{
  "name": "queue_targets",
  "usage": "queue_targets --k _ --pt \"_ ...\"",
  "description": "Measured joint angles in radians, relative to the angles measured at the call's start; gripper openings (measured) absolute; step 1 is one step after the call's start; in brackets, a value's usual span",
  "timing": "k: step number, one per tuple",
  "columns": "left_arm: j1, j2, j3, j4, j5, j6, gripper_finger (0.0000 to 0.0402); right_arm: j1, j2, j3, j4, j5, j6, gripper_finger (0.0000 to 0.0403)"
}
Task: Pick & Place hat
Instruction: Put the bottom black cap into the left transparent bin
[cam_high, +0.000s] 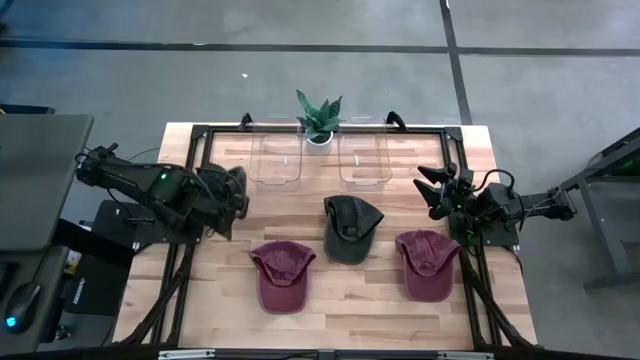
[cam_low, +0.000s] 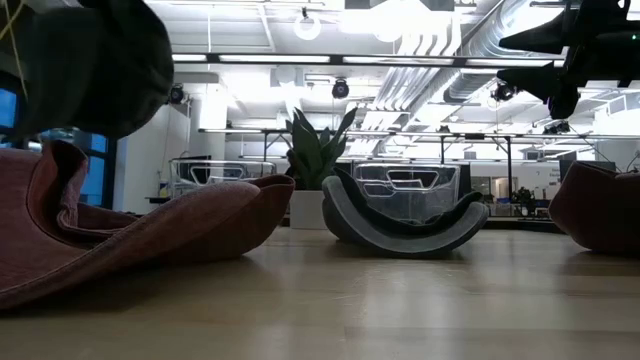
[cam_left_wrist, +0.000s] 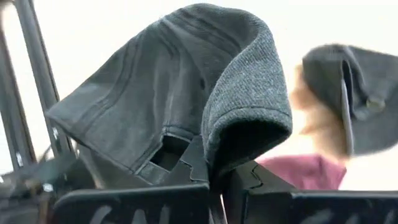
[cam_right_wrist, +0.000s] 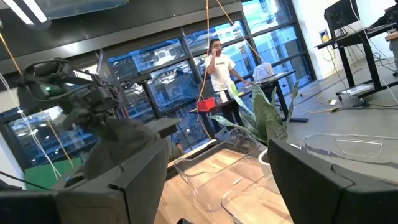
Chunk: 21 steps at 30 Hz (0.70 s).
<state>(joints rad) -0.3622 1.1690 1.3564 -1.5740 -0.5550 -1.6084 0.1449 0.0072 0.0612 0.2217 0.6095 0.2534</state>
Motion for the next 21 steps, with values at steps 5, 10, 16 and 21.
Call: queue_targets --k 5,10,16,21 --pt "0.100 0.020 0.001 0.003 -0.100 0.073 0.0000 0.000 0.000 0.000 0.000 0.000 0.000 0.0271" --pt "0.191 0.044 0.001 0.045 -0.196 0.196 0.0000 0.000 0.000 0.000 0.000 0.000 0.000 0.0271" --pt "0.283 0.080 0.001 0.189 -0.266 0.379 0.0000 0.000 0.000 0.000 0.000 0.000 0.000 0.0271" --pt "0.334 0.106 0.000 0.256 -0.371 0.499 0.0000 0.000 0.000 0.000 0.000 0.000 0.000 0.0271"
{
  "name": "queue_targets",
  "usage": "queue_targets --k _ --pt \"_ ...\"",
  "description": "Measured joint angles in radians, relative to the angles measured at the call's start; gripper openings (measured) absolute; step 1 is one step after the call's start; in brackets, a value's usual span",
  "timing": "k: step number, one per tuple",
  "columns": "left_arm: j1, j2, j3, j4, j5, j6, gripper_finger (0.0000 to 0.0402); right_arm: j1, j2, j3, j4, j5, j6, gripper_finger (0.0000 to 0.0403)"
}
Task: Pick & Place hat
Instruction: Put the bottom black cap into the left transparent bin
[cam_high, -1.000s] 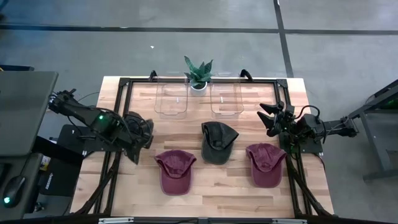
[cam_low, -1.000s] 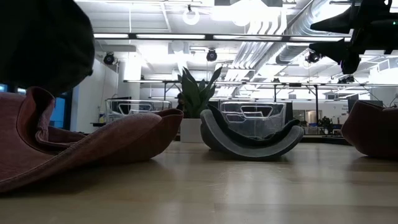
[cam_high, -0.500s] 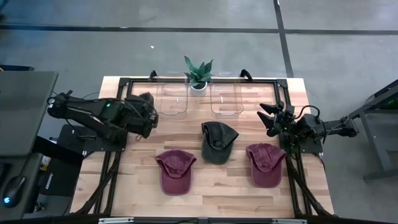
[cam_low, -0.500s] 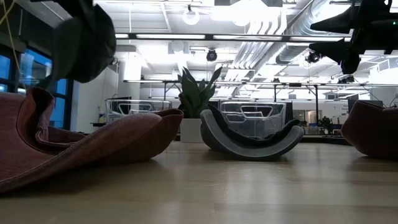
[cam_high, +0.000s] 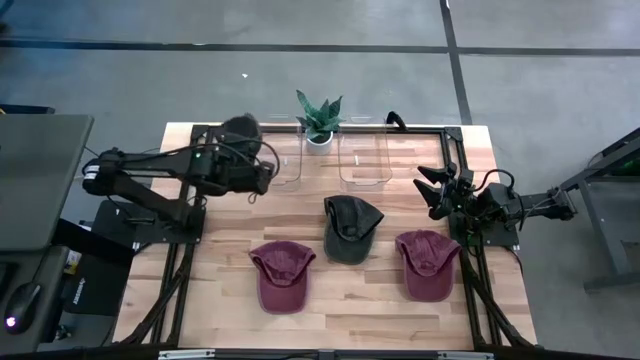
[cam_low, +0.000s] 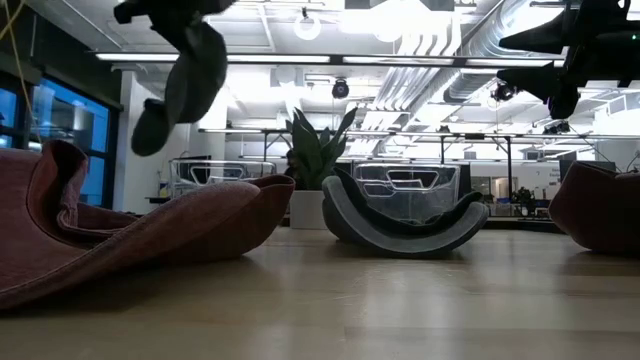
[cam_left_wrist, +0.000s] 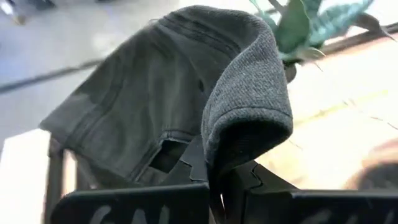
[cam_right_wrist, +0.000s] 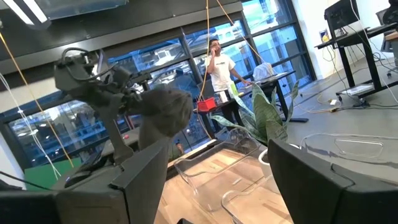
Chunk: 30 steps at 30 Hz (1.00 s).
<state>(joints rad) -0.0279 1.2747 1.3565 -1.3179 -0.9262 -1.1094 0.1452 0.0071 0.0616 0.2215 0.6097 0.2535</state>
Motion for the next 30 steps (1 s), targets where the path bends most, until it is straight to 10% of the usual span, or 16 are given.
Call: queue_targets --k 9,30 --pt "0.063 0.016 0.001 0.092 -0.145 0.109 0.0000 0.000 0.000 0.000 0.000 0.000 0.000 0.0271" --pt "0.225 0.247 0.000 0.446 -0.011 0.342 0.0000 0.000 0.000 0.000 0.000 0.000 0.000 0.0271"
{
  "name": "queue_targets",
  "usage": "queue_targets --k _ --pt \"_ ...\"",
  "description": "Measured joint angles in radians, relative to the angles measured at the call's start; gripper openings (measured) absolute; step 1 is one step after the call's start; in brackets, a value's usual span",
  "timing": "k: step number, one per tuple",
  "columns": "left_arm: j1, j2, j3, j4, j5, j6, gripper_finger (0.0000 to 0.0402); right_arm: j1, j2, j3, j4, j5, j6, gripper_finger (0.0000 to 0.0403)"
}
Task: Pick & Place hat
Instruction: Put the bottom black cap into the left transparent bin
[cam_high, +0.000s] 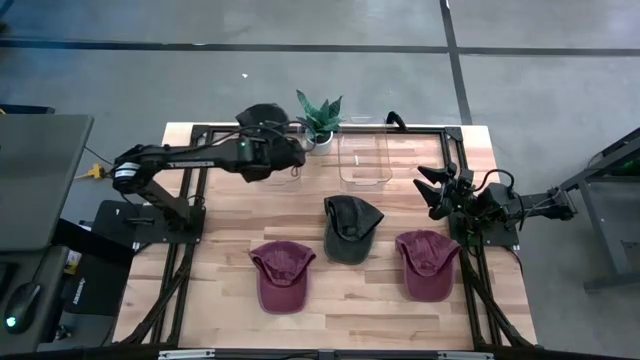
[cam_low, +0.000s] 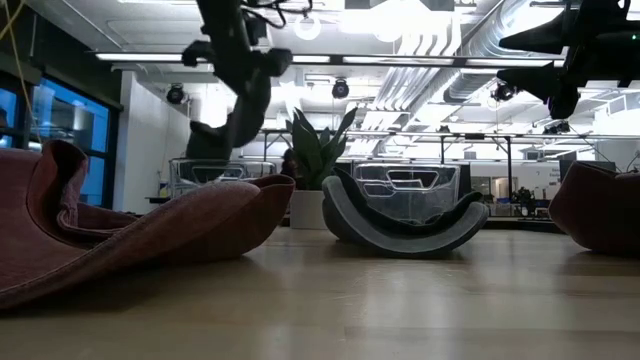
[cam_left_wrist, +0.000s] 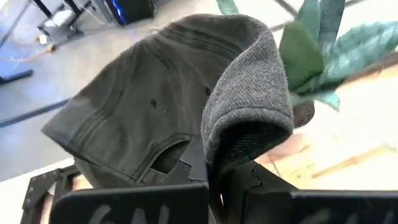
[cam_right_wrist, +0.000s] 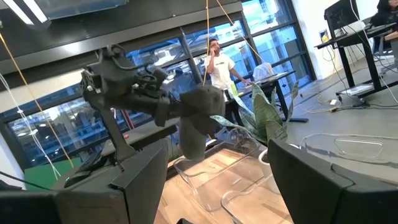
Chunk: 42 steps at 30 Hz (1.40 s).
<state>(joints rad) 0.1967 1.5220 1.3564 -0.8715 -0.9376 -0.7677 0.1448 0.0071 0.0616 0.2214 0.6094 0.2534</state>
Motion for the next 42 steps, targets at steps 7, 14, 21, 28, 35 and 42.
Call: queue_targets --k 7,14,21,28,35,42 --pt "0.020 0.056 0.001 0.012 0.064 -0.026 0.0000 0.000 0.000 0.000 0.000 0.000 0.000 0.0271" --pt "0.047 0.096 0.001 0.015 0.142 -0.048 0.0000 0.000 0.000 0.000 0.000 0.000 0.000 0.0271" --pt "0.059 0.133 0.001 0.014 0.229 -0.077 0.0000 0.000 0.000 0.000 0.000 0.000 0.000 0.0271" --pt "0.064 0.148 0.001 -0.017 0.226 -0.102 0.0000 0.000 0.000 0.000 0.000 0.000 0.000 0.0271" --pt "0.091 0.148 0.001 -0.032 0.243 -0.127 0.0000 0.000 0.000 0.000 0.000 0.000 0.000 0.0271" --pt "0.093 0.171 0.000 -0.035 0.300 -0.133 0.0010 0.000 0.000 0.000 0.000 0.000 0.000 0.0271"
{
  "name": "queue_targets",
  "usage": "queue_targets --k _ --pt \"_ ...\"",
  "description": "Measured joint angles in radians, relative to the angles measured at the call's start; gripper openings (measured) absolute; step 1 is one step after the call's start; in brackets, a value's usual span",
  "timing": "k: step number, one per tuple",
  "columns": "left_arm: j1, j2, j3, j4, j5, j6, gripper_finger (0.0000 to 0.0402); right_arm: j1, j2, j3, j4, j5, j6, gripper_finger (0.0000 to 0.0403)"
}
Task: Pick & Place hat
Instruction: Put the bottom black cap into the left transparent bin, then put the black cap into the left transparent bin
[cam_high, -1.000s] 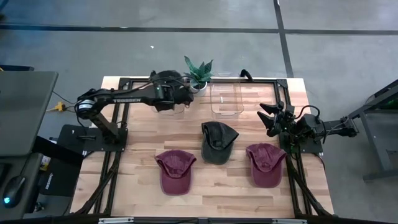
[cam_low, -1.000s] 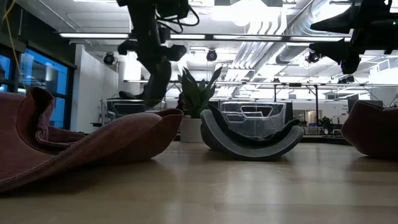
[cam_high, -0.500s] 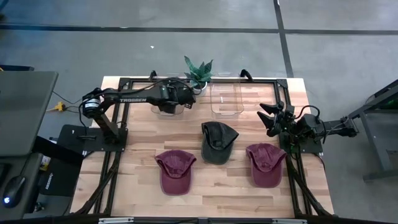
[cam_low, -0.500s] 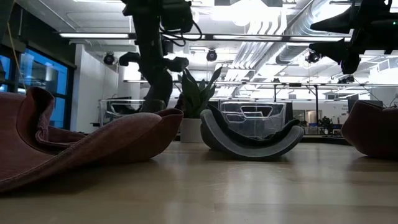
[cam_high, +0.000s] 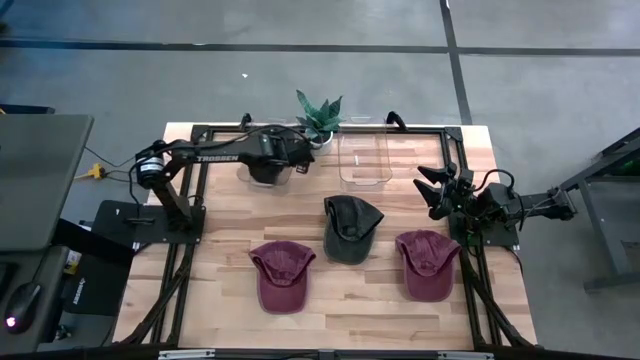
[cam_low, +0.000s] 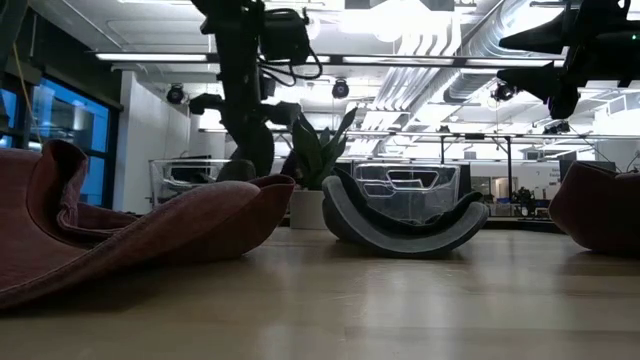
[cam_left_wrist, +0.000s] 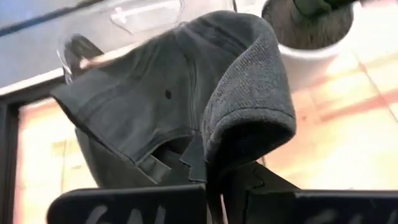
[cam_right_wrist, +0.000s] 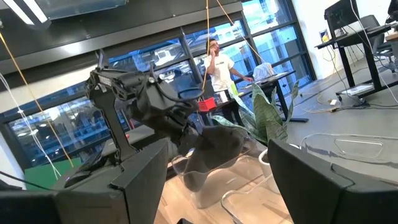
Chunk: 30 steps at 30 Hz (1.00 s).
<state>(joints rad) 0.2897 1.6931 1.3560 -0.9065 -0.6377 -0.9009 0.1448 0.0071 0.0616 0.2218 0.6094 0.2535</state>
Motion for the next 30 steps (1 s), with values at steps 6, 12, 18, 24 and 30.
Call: queue_targets --k 6,12,18,24,30 --pt "-0.001 -0.003 0.000 0.016 0.008 -0.002 0.0056 0.000 0.000 0.000 0.000 0.000 0.000 0.0271" --pt "-0.001 -0.003 0.000 0.008 -0.008 -0.043 0.0143 0.000 0.000 0.000 0.000 0.000 0.000 0.0271" --pt "-0.001 -0.003 0.000 -0.015 -0.050 -0.055 0.0222 0.000 0.000 0.000 0.000 0.000 0.000 0.0271" --pt "-0.002 -0.014 0.000 -0.020 -0.045 -0.048 0.0260 0.000 0.000 0.000 0.000 0.000 0.000 0.0271" --pt "-0.011 -0.061 0.000 -0.019 -0.036 -0.045 0.0261 0.000 0.000 0.000 0.000 0.000 0.000 0.0271"
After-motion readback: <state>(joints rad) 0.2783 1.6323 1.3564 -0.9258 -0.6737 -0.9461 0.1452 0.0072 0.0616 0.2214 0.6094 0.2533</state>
